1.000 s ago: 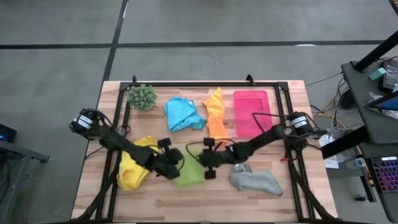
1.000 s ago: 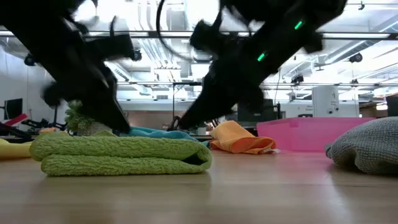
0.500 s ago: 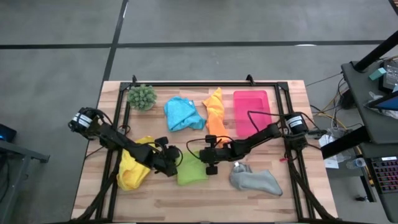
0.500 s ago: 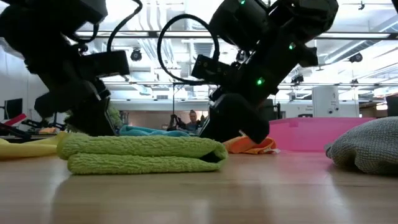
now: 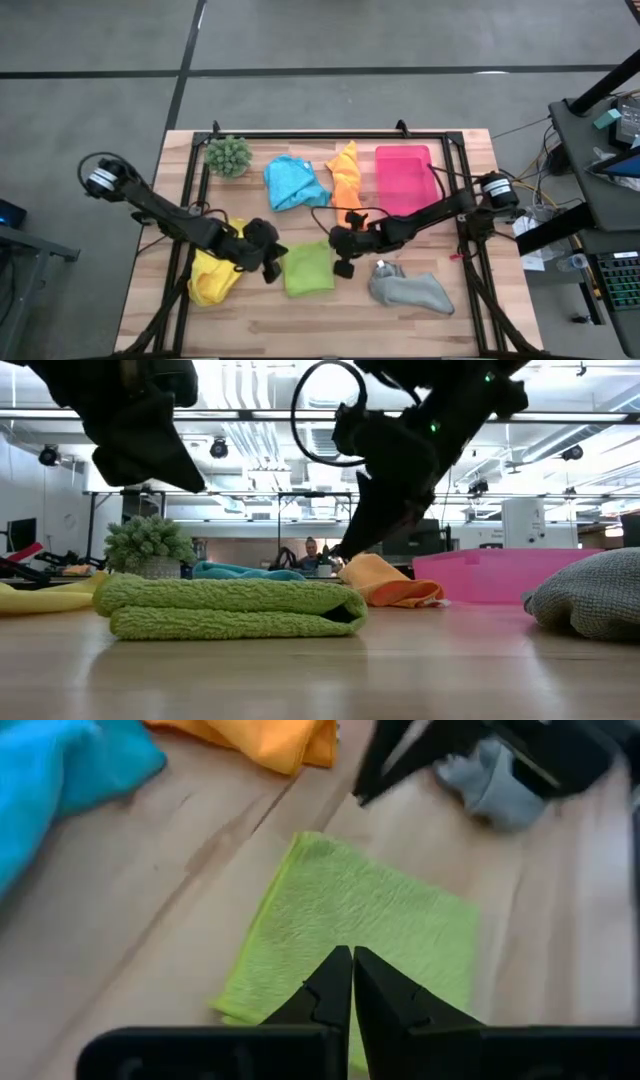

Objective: Fold microfiber towels
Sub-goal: Put the green microfiber cloth into the pink bin

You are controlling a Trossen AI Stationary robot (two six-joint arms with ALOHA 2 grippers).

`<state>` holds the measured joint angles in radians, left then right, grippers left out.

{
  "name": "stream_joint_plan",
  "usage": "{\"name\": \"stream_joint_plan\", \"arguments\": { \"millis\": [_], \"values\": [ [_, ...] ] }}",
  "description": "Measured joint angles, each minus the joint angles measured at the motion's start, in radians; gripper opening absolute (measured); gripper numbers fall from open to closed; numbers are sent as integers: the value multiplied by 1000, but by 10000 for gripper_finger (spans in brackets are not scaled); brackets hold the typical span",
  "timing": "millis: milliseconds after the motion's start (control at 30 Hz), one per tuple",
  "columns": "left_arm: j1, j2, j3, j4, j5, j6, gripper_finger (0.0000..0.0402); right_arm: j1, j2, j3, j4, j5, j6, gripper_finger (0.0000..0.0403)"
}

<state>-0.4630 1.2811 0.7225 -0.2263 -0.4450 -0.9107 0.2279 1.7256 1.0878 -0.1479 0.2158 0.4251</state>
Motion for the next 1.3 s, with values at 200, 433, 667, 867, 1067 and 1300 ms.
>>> {"name": "stream_joint_plan", "arguments": {
  "millis": [200, 433, 667, 867, 1067, 1300],
  "values": [
    [-25, 41, -55, 116, 51, -361, 1, 44, 13, -9, 1, -25, 285, 83],
    [-37, 112, -105, 227, 177, -621, 50, 96, 25, -10, 26, -6, 419, 153],
    [-37, 156, -106, 227, 224, -679, 157, 99, 33, -12, 65, 23, 457, 180],
    [-32, 211, -103, 230, 206, -682, 217, 99, 72, -14, 71, 46, 511, 183],
    [-25, 272, -101, 305, 203, -681, 223, 93, 91, -15, 80, 46, 526, 183],
    [-25, 352, -100, 430, 180, -679, 223, 87, 92, -20, 89, 49, 526, 183]
  ]
}}
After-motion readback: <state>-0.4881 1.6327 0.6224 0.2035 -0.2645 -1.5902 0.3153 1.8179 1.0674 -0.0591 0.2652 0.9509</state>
